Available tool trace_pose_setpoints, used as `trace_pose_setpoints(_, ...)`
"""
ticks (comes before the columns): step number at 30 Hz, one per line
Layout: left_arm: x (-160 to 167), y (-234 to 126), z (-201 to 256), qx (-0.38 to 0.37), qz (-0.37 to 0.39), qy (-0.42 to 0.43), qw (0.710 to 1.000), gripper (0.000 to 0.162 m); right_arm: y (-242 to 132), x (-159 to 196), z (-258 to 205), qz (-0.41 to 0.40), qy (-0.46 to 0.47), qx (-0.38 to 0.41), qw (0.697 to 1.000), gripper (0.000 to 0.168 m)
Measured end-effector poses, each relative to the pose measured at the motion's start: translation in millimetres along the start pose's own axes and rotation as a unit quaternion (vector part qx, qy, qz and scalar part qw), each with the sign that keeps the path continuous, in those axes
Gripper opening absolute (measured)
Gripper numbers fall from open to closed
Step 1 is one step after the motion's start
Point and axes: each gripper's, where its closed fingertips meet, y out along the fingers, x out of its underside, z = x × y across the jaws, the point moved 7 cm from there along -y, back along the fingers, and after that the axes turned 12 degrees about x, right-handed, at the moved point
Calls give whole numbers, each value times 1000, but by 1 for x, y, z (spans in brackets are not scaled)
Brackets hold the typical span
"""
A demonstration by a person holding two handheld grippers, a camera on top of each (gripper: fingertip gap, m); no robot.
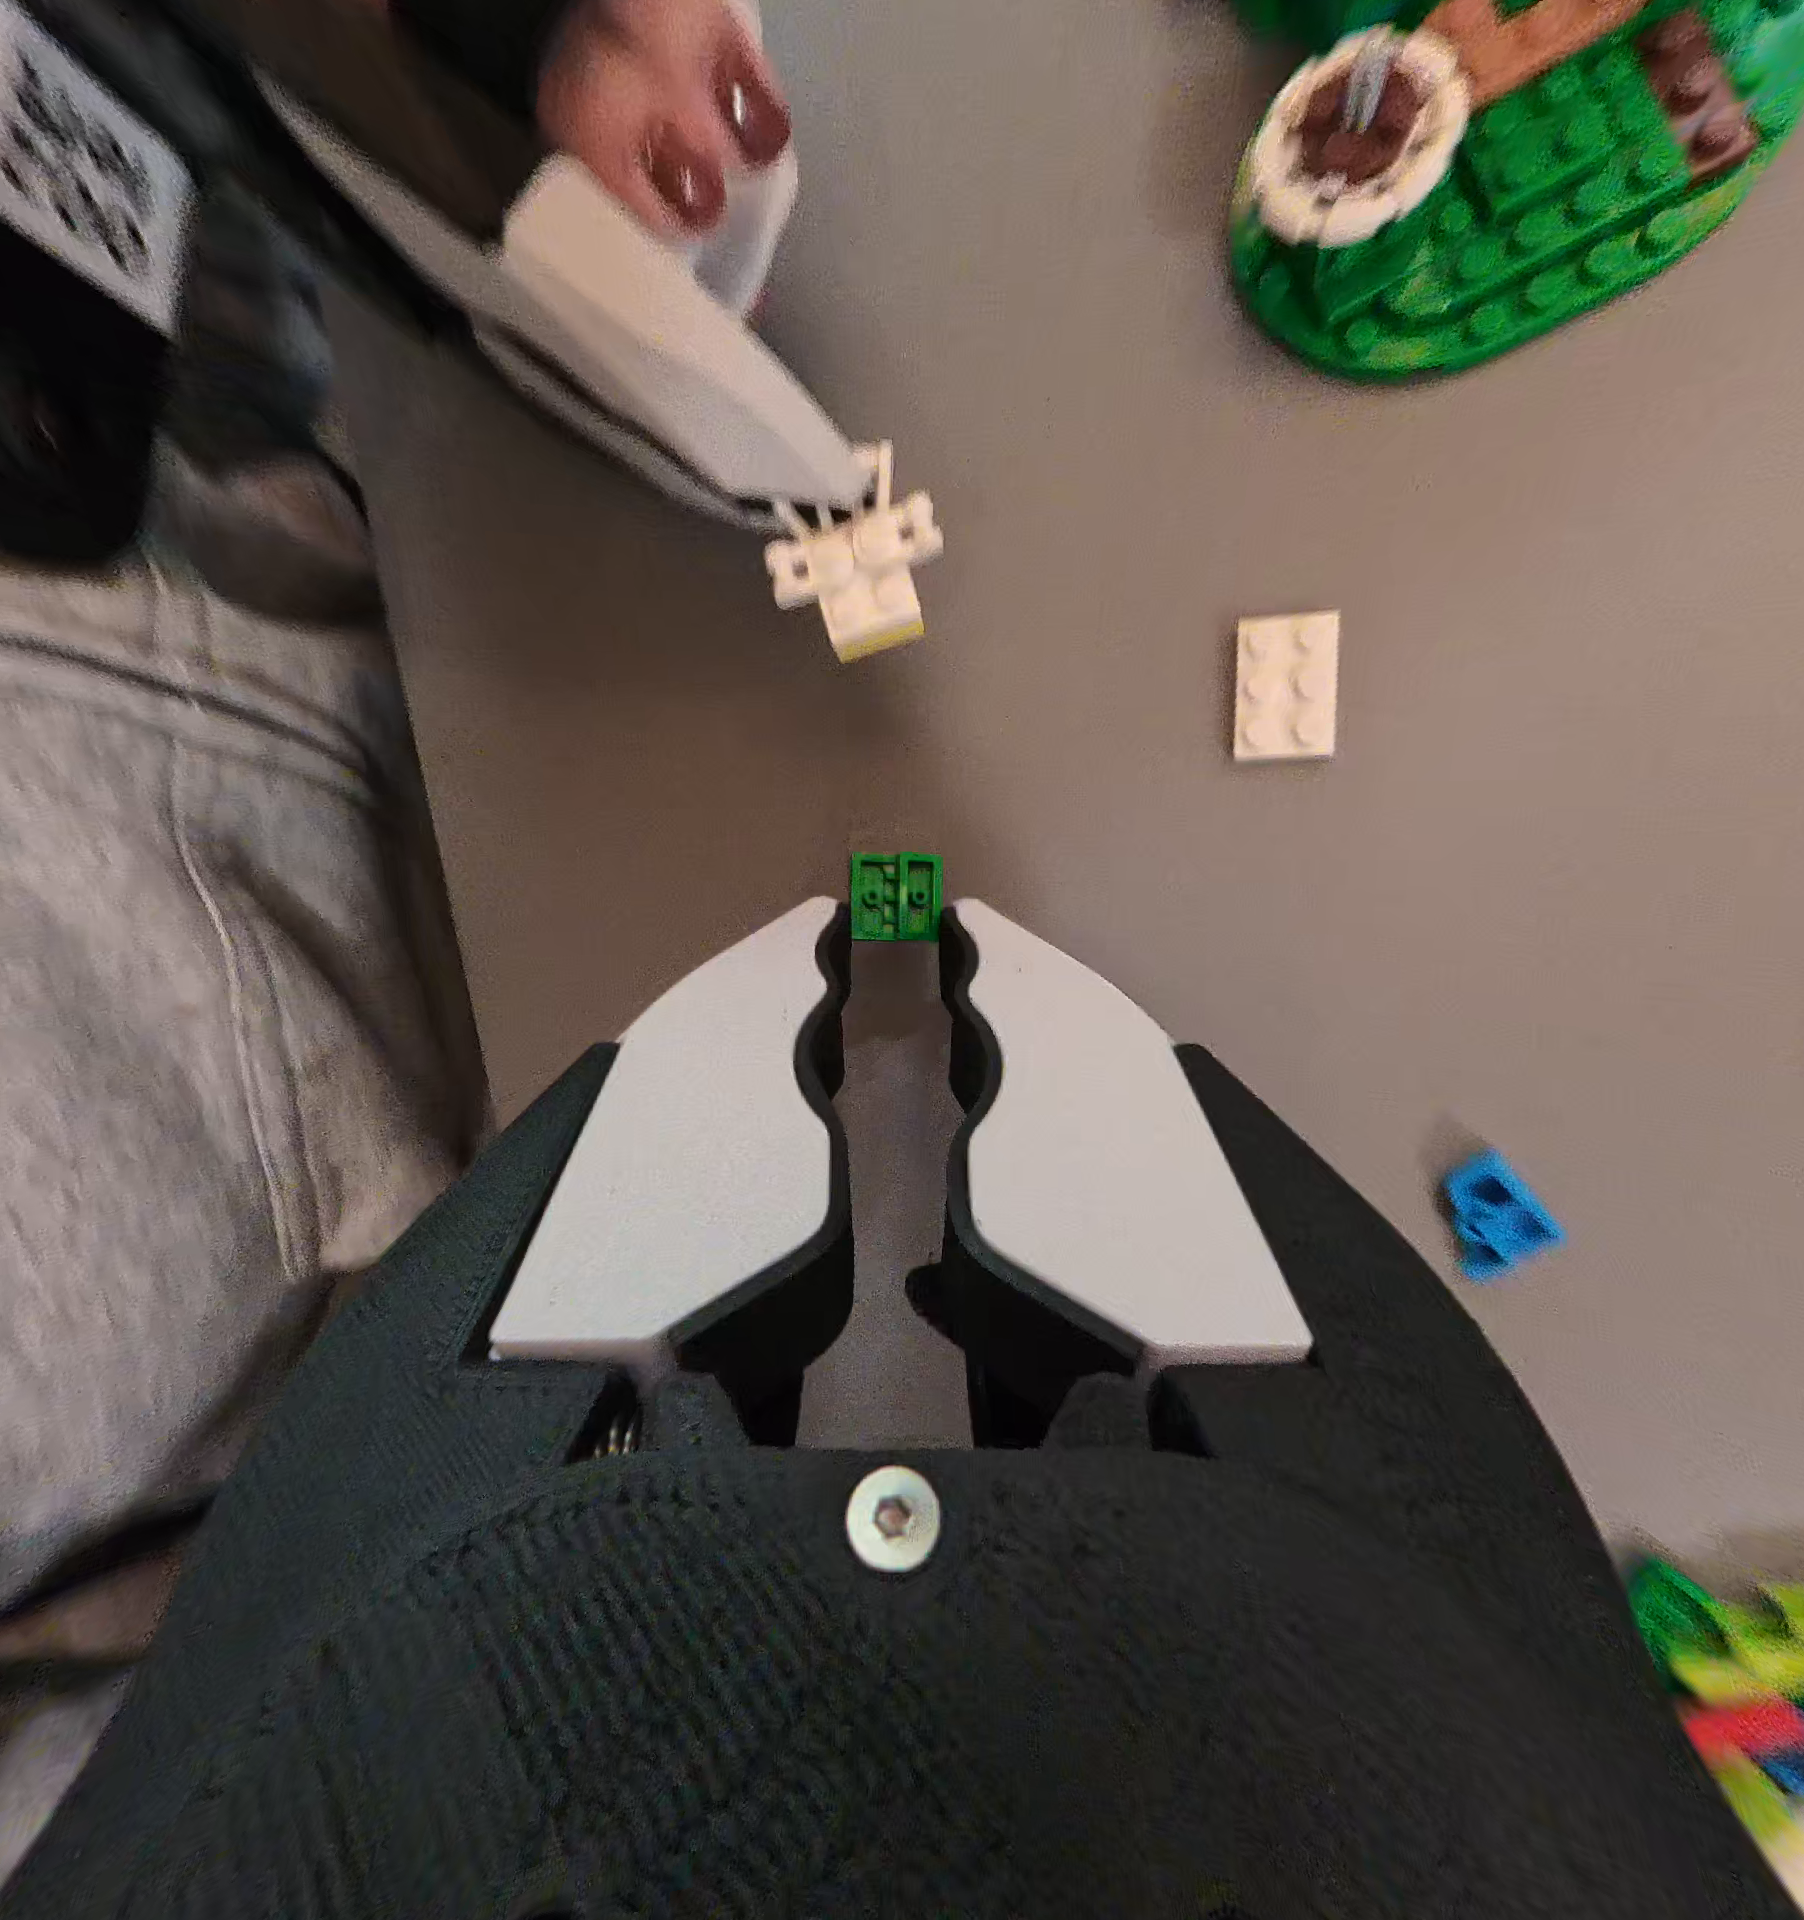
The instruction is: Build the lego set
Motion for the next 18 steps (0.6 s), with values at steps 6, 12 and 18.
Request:
trace_pose_setpoints(6,-2,-2,0,-8,6,1,1000,4,-25,4,15,-288,-149,61,944,15)
trace_pose_setpoints(12,-5,-4,0,-11,17,4,1000,4,-14,18,20,-532,-201,48,821,15)
trace_pose_setpoints(18,-10,-7,1,-16,35,11,999,4,6,12,26,-591,-196,42,782,15)
